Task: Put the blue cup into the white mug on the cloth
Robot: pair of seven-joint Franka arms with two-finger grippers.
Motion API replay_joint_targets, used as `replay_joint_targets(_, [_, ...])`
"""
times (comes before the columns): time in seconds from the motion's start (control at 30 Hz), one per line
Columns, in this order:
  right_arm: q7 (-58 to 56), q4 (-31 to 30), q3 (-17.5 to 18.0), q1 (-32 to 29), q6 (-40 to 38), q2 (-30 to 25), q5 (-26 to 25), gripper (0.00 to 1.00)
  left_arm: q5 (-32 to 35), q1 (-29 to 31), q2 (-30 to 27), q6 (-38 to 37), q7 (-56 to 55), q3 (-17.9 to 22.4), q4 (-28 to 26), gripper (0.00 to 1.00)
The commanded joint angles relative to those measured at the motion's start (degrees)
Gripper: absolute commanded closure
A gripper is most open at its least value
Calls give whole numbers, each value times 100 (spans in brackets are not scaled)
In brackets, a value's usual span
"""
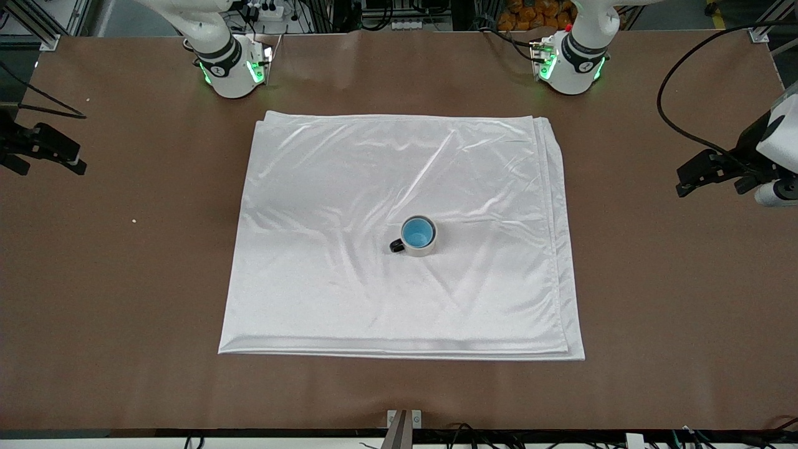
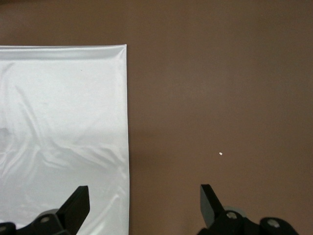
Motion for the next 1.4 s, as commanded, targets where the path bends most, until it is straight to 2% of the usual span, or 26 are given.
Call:
replay_joint_targets(0.0, [26,-49,73,-101,17,-25,98,0,39,-30,-116,-55,53,39,-99,0])
replay_joint_targets(0.43, [26,-110,64,-145,79,-25,98,0,39,-3,-125,-37,-87,22,-187,0])
replay_joint_targets(0.77, [26,-128,73,-145,123,-25,107,0,39,58,-353,7,-96,13,-433,0])
replay_joint_targets(1.37, [26,-189,73,-172,158,-34,107,0,47,67,-345,-28,-52,4,-407,0])
